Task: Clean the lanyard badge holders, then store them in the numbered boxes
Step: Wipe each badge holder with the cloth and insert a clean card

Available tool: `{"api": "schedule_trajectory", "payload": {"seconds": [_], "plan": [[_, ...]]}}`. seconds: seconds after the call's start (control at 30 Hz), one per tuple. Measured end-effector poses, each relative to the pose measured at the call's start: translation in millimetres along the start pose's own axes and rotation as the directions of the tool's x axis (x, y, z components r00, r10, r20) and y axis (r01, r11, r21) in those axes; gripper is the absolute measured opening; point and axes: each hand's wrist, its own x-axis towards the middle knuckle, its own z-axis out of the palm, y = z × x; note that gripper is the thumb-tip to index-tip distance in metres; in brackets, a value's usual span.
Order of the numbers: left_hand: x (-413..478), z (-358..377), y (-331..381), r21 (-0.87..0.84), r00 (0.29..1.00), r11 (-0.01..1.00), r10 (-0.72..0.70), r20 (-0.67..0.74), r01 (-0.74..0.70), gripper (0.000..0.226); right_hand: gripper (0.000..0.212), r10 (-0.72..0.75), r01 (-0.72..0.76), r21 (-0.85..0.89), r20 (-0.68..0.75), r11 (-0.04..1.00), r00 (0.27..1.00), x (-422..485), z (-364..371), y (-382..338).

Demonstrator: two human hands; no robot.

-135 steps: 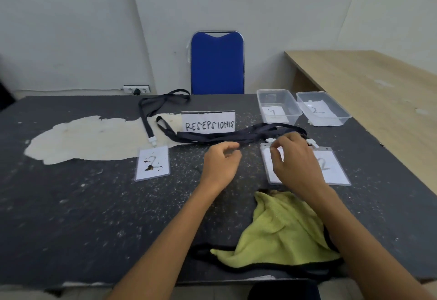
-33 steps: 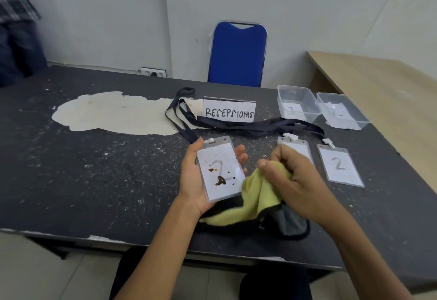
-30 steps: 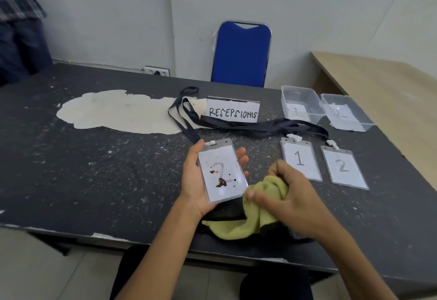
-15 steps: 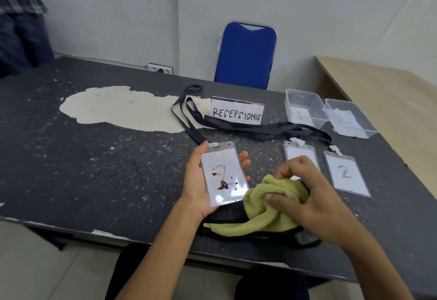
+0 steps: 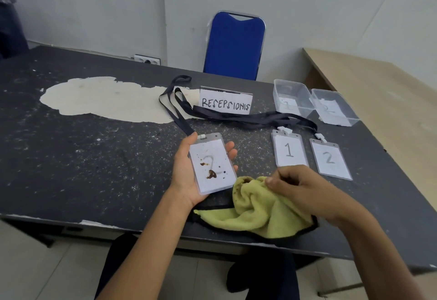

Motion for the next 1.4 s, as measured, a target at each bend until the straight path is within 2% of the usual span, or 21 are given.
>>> {"api": "schedule_trajectory", "payload": {"seconds": [0.1,0.23,0.37,0.47,0.57,0.73,0.83,0.93,1.1,1.27,1.4], "plan": [[-0.8,0.8,-0.1,-0.004,1.0,1.0,-0.002,0.004,0.002,0.07,0.024,-0.015,0.016,0.038,-0.013,0.999,1.0,-4.5,-5.0,-0.2],[-1.6,5.1,1.8,-0.002,1.0,1.0,0.0,0.025,0.0,0.071,0.023,-0.128,0.156,0.111,-0.227,0.982,0.965,-8.7,-11.4,-13.9],[-4.3,16.8,8.2,-0.021,0.996,0.999,0.044,0.084,-0.042,0.069,0.024,-0.233,0.355,0.335,-0.351,0.873,0.907,-9.7,-13.5,-39.0],[-6.4,21.1,10.5,-0.019,0.994,0.999,0.04,0.099,-0.038,0.064,0.026,-0.203,0.37,0.388,-0.408,0.844,0.89,-0.7,-7.2,-47.7],[-8.2,17.6,8.7,-0.006,0.997,0.999,0.046,0.068,-0.045,0.069,0.038,-0.205,0.333,0.274,-0.406,0.902,0.89,14.2,6.3,-39.6],[-6.7,6.0,3.4,0.01,1.0,1.0,0.021,0.02,-0.021,0.075,0.037,-0.246,0.264,0.045,-0.241,0.964,0.939,23.6,29.0,-18.8],[-5.8,3.1,0.2,0.013,1.0,1.0,0.01,-0.008,-0.01,0.077,0.035,-0.289,0.277,-0.088,-0.207,0.957,0.934,23.3,36.9,-12.8],[-4.9,0.6,-1.7,0.036,1.0,0.999,0.005,-0.022,-0.005,0.087,0.031,-0.33,0.315,-0.1,-0.238,0.944,0.914,22.8,43.0,-5.6],[-0.5,-3.1,-3.3,0.054,1.0,0.998,-0.015,-0.017,0.016,0.103,0.037,-0.337,0.305,-0.151,-0.296,0.94,0.894,15.8,56.9,8.0],[5.4,-3.6,-6.2,0.083,0.997,0.994,-0.075,0.014,0.074,0.104,0.048,-0.311,0.266,-0.172,-0.345,0.949,0.885,7.8,61.3,17.8],[7.5,-1.8,-7.3,0.116,0.994,0.988,-0.107,0.031,0.103,0.102,0.045,-0.31,0.267,-0.163,-0.377,0.95,0.873,6.4,62.5,19.1]]}}
